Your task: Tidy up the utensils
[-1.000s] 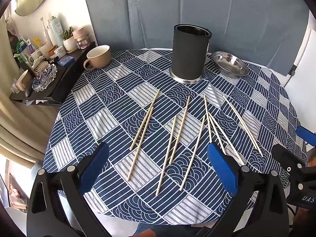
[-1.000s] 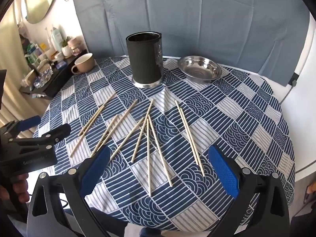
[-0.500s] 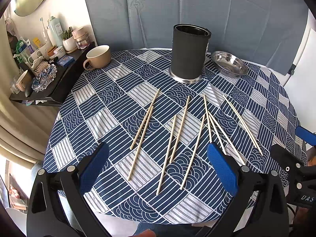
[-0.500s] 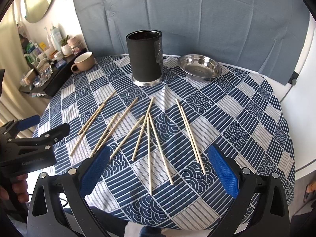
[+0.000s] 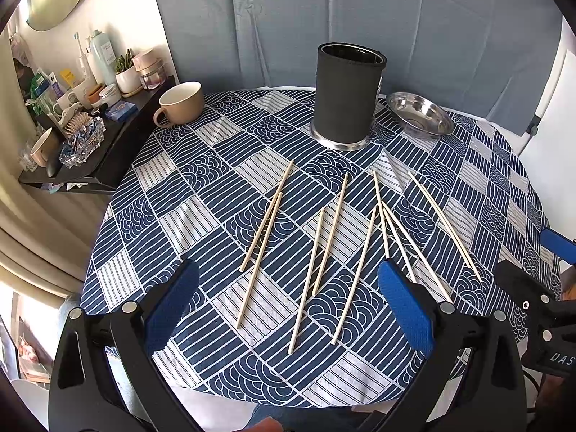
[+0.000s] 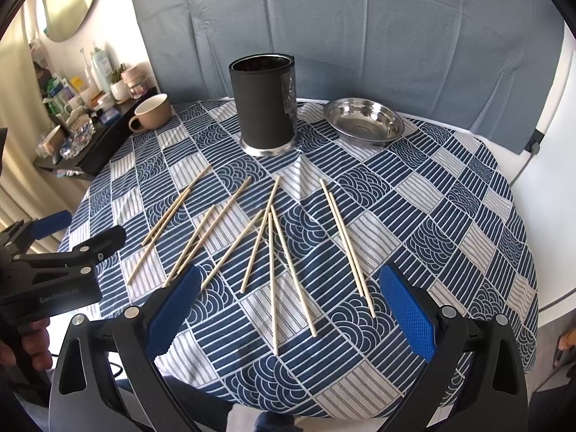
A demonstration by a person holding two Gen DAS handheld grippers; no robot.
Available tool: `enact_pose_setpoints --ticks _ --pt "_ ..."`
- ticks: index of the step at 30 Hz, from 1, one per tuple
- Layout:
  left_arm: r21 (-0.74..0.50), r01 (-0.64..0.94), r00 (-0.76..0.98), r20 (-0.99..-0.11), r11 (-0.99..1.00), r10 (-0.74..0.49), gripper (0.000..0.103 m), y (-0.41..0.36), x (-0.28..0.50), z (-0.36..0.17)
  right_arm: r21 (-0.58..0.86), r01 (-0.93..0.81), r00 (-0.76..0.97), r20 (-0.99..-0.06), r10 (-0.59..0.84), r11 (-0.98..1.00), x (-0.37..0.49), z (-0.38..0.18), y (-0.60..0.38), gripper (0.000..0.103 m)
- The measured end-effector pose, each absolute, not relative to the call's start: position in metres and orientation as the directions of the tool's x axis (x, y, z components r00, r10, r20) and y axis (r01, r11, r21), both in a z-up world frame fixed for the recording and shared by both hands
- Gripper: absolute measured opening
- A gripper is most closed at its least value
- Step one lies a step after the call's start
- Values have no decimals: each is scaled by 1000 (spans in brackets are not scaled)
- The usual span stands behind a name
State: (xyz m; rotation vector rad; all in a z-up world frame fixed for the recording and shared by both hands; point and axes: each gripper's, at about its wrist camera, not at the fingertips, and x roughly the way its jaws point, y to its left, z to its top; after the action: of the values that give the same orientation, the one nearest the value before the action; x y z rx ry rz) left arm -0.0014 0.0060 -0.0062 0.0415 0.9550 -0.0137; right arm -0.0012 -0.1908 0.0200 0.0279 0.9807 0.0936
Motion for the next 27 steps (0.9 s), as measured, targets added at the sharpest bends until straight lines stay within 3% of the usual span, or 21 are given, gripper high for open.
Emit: enact_pose_setpoints --ticks 27 --pt "38 43 541 -841 998 8 97 4 4 -15 110 -59 511 -850 125 992 7 13 -197 95"
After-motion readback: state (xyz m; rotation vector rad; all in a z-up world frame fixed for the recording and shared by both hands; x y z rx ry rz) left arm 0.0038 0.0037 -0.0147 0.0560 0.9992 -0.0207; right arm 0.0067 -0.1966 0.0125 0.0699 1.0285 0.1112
